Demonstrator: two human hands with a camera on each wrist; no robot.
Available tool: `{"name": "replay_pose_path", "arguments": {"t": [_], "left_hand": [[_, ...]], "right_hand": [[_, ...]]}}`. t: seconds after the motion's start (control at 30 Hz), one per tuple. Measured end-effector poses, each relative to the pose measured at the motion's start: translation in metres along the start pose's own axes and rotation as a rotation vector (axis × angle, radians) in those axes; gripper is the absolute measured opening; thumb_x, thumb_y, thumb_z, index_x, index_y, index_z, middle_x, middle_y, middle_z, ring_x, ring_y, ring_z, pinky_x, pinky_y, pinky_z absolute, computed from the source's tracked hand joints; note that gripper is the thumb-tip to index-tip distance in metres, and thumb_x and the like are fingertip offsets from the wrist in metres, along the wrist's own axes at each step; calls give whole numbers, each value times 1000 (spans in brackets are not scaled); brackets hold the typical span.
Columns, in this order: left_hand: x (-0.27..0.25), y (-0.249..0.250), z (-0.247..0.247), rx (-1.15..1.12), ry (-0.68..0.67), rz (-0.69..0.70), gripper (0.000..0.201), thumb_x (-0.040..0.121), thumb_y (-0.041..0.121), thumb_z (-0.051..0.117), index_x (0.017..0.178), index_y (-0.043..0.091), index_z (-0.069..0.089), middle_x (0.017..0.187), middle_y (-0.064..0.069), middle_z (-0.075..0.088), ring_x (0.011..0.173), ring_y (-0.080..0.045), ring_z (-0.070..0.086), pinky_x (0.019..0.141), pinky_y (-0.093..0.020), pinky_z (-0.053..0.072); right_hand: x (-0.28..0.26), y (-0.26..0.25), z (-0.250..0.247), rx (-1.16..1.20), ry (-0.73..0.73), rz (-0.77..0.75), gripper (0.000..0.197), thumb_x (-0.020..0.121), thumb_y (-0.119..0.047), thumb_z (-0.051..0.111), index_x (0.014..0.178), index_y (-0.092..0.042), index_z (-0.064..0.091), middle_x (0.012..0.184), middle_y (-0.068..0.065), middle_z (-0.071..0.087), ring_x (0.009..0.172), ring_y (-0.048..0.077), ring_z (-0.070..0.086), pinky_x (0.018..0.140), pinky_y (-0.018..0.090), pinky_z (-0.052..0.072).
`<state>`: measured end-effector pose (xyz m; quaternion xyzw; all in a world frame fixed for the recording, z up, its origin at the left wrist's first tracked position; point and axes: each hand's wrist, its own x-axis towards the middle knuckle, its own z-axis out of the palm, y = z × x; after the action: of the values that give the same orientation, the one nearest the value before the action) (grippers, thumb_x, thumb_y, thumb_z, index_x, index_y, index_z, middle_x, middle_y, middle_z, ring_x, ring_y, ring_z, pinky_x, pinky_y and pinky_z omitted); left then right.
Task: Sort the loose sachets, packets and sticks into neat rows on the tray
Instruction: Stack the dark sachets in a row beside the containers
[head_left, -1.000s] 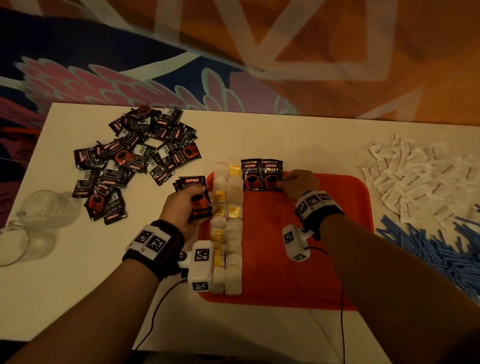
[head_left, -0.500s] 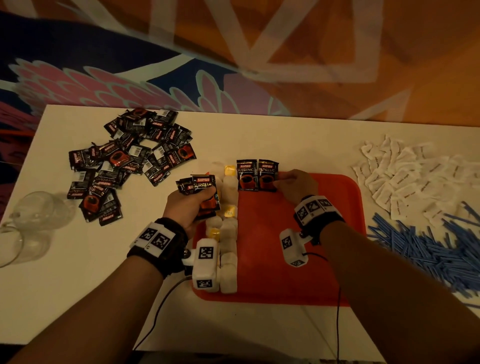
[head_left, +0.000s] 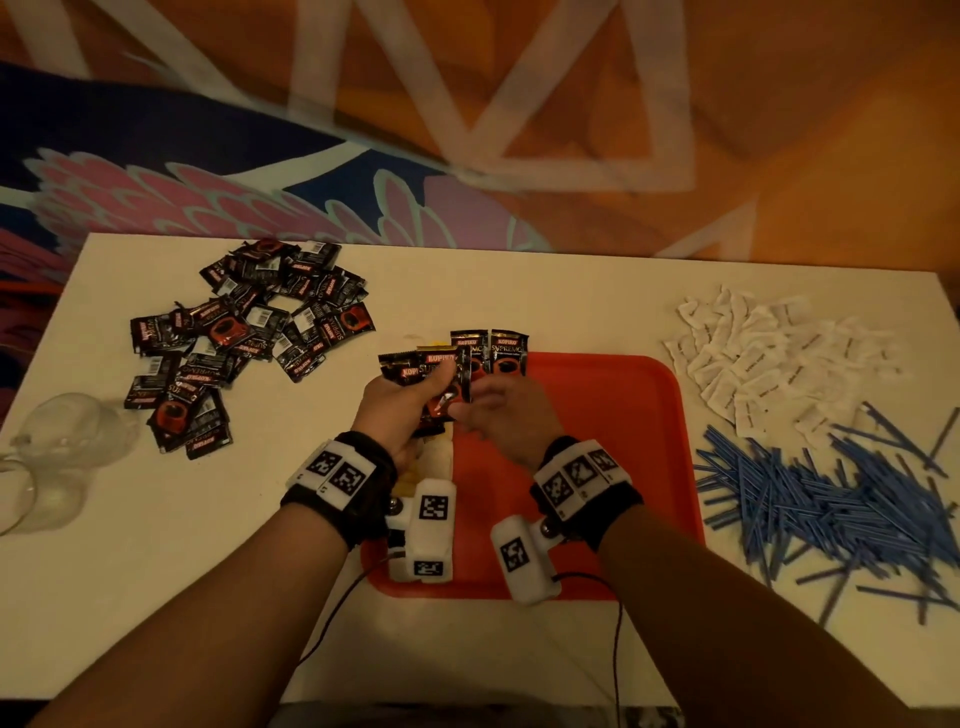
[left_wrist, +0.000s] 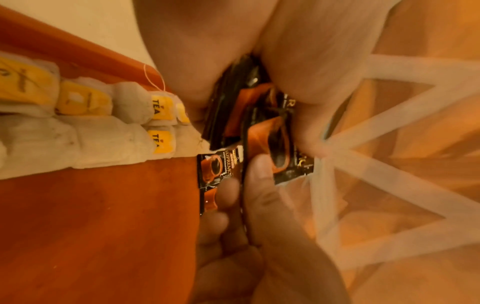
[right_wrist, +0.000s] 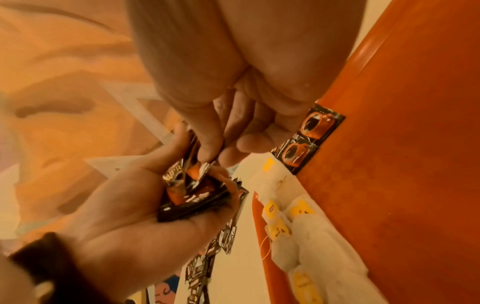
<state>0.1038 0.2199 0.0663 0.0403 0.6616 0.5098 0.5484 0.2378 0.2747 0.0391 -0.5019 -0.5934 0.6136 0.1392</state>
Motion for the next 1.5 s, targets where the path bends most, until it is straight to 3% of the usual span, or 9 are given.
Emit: {"name": "replay_pose_path", "arguments": {"t": [0.13, 0.47, 0.6, 0.77, 0.93, 1.07, 1.2, 1.4, 1.5], "left_hand": [[-2, 5, -4, -62, 25, 37, 21, 87, 15, 74, 104, 5, 69, 97, -18, 75, 84, -34, 74, 70, -47, 60], [-2, 1, -6, -53, 45, 61, 20, 88, 12, 73, 107, 9, 70, 103, -16, 75, 96, -35, 72, 86, -56, 57], [9, 1, -18, -105, 157, 65, 17, 87, 24, 75, 100, 14, 70, 96, -9, 75, 90, -28, 72, 82, -47, 58], [19, 1, -38, -142, 181, -22, 7, 90, 17, 70, 93, 10, 71, 71, -3, 69, 59, -17, 65, 59, -32, 54], [25, -3, -56, -153, 176, -53, 11, 92, 16, 67, 98, 8, 70, 71, -4, 69, 58, -15, 64, 52, -28, 52], [28, -3, -66, -204, 159, -52, 6, 93, 12, 65, 90, 8, 67, 75, -8, 67, 64, -20, 61, 62, -34, 52], [31, -3, -73, -200, 153, -60, 8, 93, 14, 64, 92, 7, 68, 73, -7, 65, 61, -17, 60, 59, -30, 51], [32, -3, -73, -183, 163, -60, 8, 94, 15, 63, 95, 9, 68, 71, -4, 67, 57, -14, 61, 53, -26, 52], [32, -3, -71, -186, 163, -62, 8, 94, 14, 64, 96, 8, 68, 69, -3, 67, 55, -13, 61, 52, -24, 53]], "right_hand": [[-3, 6, -6, -154, 5, -29, 27, 80, -25, 79, 102, -12, 70, 96, 3, 73, 88, 14, 69, 79, 29, 56], [0, 12, -12, -256, 33, -54, 25, 82, -24, 77, 104, -14, 75, 102, -4, 71, 88, 5, 63, 69, 9, 43], [10, 21, -15, -354, 50, -25, 25, 87, -29, 72, 109, -17, 75, 108, -6, 71, 94, 5, 63, 80, 16, 49], [33, 34, -21, -391, 171, 155, 26, 91, -27, 69, 114, -17, 71, 115, 0, 69, 103, 11, 61, 83, 18, 43], [58, 40, -16, -385, 240, 269, 21, 89, -26, 71, 107, -16, 71, 110, 2, 71, 102, 16, 65, 83, 25, 51], [71, 39, -11, -424, 249, 291, 20, 88, -29, 72, 104, -17, 72, 110, 1, 71, 106, 17, 63, 90, 26, 50], [79, 35, -7, -489, 240, 326, 20, 88, -34, 71, 100, -19, 72, 114, 0, 68, 108, 18, 61, 80, 24, 46], [84, 33, -4, -579, 213, 323, 24, 89, -40, 69, 100, -19, 73, 99, -2, 67, 82, 11, 54, 54, 18, 38], [86, 35, -4, -576, 220, 329, 24, 88, -41, 70, 98, -19, 72, 101, -2, 68, 92, 15, 61, 70, 22, 46]]}}
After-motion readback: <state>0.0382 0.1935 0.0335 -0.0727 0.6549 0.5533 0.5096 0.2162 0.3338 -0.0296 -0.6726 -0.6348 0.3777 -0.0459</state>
